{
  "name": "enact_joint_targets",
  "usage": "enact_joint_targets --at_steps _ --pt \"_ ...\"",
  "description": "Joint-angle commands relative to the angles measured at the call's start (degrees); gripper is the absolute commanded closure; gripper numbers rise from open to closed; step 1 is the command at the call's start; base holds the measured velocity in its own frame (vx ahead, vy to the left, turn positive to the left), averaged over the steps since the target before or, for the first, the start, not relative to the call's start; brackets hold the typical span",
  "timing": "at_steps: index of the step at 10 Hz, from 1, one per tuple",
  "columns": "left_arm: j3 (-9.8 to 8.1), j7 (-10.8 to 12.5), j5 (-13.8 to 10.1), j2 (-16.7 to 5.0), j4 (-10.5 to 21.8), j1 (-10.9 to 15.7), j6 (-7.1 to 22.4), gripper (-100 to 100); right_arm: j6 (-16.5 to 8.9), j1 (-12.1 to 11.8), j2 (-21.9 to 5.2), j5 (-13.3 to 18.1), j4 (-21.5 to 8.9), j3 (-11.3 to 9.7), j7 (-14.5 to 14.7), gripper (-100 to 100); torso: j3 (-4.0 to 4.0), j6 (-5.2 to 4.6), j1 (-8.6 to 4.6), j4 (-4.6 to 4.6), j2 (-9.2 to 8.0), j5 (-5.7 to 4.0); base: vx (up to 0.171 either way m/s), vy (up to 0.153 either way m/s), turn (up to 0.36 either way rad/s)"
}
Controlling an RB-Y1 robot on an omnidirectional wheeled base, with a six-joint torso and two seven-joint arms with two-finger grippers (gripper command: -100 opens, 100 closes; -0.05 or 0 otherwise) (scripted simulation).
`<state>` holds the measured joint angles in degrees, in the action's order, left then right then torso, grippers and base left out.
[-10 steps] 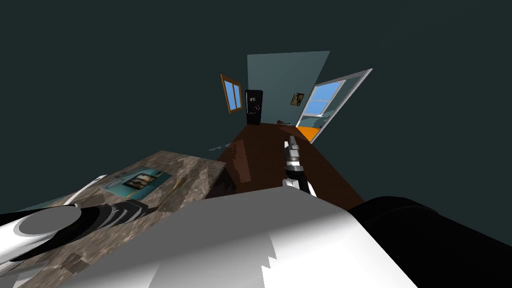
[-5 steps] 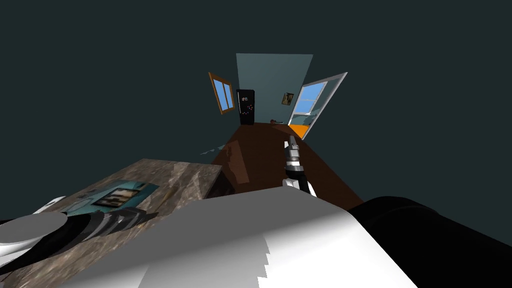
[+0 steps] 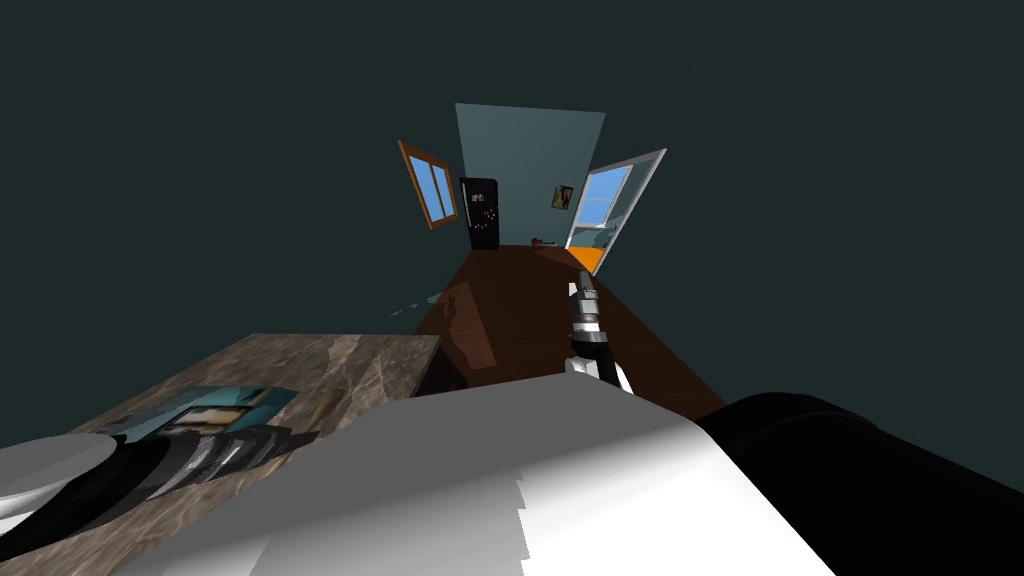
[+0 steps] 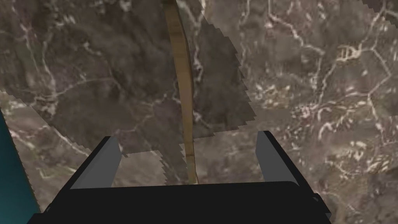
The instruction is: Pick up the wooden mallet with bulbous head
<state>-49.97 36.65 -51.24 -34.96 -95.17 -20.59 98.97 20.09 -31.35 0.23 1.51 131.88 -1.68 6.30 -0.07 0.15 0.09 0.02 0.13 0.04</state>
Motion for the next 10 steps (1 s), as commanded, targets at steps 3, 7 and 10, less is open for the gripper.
enact_joint_targets --at_steps 3,7,10 --pt "1.42 -1.2 1.3 0.9 2.3 0.7 -2.7 -100 0.0 0.0 0.0 0.0 0.0 0.0 0.0 0 0.0 -0.01 -0.09 0.0 0.0 -0.01 -0.001 -0.002 -0.01" --pt "1.72 -1.4 1.5 1.1 2.7 0.8 -3.2 100 0.0 0.0 0.0 0.0 0.0 0.0 0.0 0 0.0 0.0 -0.1 0.0 0.0 -0.03 -0.001 -0.002 -0.002" --pt "1.71 -1.4 1.5 1.1 2.7 0.8 -3.2 100 0.0 0.0 0.0 0.0 0.0 0.0 0.0 0 -0.01 -0.03 -0.01 0.0 0.01 0.02 0.0 0.0 0.0"
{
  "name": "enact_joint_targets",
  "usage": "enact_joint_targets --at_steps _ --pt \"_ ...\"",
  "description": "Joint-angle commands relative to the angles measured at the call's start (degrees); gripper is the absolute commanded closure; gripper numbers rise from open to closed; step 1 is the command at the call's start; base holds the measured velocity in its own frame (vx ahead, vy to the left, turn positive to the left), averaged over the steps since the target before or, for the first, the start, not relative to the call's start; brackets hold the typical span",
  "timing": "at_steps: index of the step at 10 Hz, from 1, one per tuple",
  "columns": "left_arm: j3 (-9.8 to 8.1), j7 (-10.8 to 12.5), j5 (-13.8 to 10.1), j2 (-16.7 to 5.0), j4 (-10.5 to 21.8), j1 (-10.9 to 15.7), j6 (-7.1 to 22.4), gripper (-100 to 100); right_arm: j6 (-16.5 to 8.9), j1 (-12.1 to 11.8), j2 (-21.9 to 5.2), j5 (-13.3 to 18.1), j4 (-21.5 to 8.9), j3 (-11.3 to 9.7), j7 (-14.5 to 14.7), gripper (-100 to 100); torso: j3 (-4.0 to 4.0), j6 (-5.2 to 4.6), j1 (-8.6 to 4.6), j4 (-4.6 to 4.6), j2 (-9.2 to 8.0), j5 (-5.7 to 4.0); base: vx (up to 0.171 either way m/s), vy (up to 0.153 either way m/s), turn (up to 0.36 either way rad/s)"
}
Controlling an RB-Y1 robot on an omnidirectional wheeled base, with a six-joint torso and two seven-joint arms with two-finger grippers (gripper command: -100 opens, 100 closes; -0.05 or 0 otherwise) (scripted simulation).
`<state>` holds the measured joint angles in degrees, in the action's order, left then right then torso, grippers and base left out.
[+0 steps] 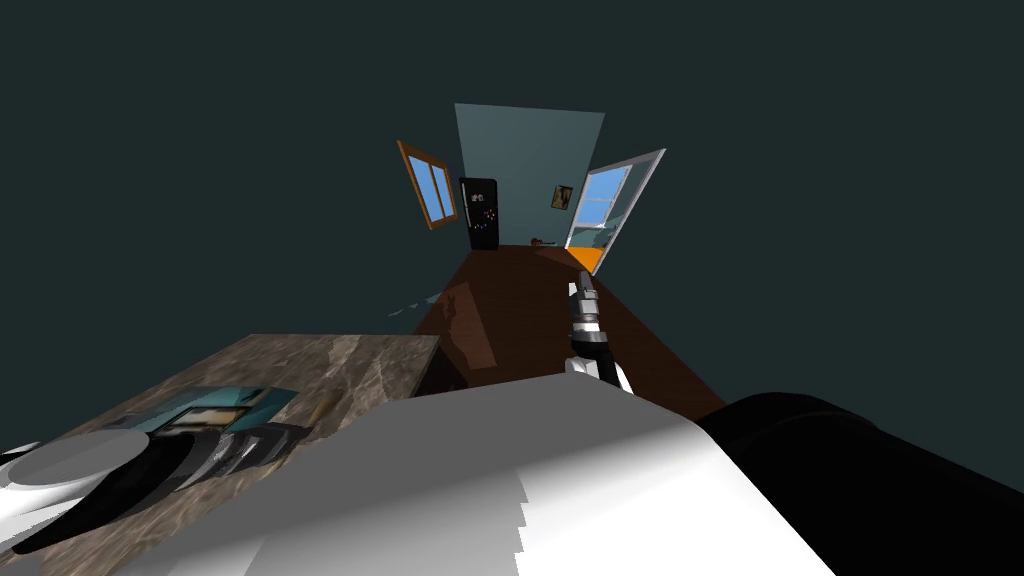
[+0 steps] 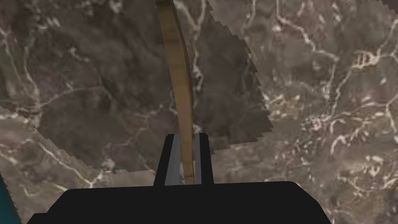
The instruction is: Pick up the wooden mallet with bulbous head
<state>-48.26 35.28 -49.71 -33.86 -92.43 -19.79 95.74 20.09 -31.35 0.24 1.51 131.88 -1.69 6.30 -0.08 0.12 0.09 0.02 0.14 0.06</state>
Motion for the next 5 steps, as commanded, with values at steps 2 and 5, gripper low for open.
enact_joint_targets --at_steps 2,5 --pt "-0.89 0.7 -0.8 -0.6 -1.4 -0.4 1.7 100 0.0 0.0 0.0 0.0 0.0 0.0 0.0 0 0.0 0.0 0.0 0.0 0.0 0.0 0.0 0.001 0.007" --pt "-1.04 1.0 -1.0 -0.7 -1.9 -0.5 2.1 0 0.0 0.0 0.0 0.0 0.0 0.0 0.0 0 0.0 0.01 0.0 0.0 -0.01 0.0 0.001 0.003 0.005"
